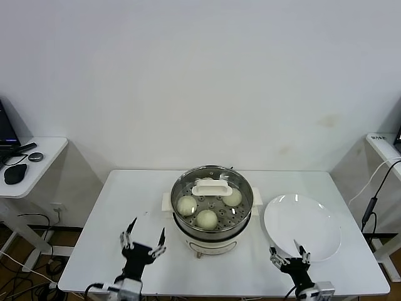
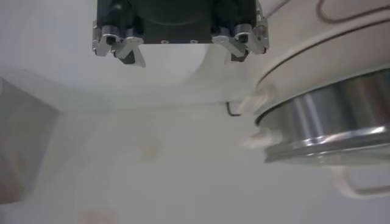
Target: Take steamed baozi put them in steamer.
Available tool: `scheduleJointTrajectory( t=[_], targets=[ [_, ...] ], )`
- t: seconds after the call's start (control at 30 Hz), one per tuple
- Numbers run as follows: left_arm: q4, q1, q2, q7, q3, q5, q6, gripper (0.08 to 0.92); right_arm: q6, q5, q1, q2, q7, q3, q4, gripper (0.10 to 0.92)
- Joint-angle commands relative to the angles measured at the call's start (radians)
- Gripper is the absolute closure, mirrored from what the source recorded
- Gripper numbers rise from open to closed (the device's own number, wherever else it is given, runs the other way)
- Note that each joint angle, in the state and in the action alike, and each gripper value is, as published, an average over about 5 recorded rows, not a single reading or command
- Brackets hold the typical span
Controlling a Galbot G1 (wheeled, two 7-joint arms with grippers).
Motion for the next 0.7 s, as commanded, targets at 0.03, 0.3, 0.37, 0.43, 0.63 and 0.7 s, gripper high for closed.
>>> scheduleJointTrajectory(
  t=[0.03,0.3,0.37,0.43,0.63,0.7],
  targets=[
    [0.075,0.168,-0.014,-0.068,-0.094,-0.249,-0.090,0.177,-0.043,-0.144,-0.113,0.009,0.016,-0.001,0.133,0.203],
    [-0.041,0.218,-0.018,-0.055,-0.091,-0.274,-0.033,0.177,-0.079,-0.128,-0.202,-0.071,-0.025,0.055,0.236,0.203],
    [-0.062,0.222,-0.018,-0.054,-0.087,-0.291,-0.015,0.177,-0.089,-0.120,-0.203,-0.071,-0.028,0.063,0.248,0.203],
    [-0.079,0.226,-0.019,-0.056,-0.085,-0.298,-0.006,0.177,-0.094,-0.115,-0.209,-0.068,-0.028,0.057,0.257,0.203],
    [-0.096,0.234,-0.007,-0.061,-0.085,-0.286,-0.005,0.177,-0.097,-0.137,-0.219,-0.049,-0.026,0.022,0.269,0.203],
    [-0.096,0.235,-0.002,-0.062,-0.085,-0.286,-0.006,0.177,-0.099,-0.140,-0.218,-0.043,-0.026,0.017,0.269,0.203]
  ],
)
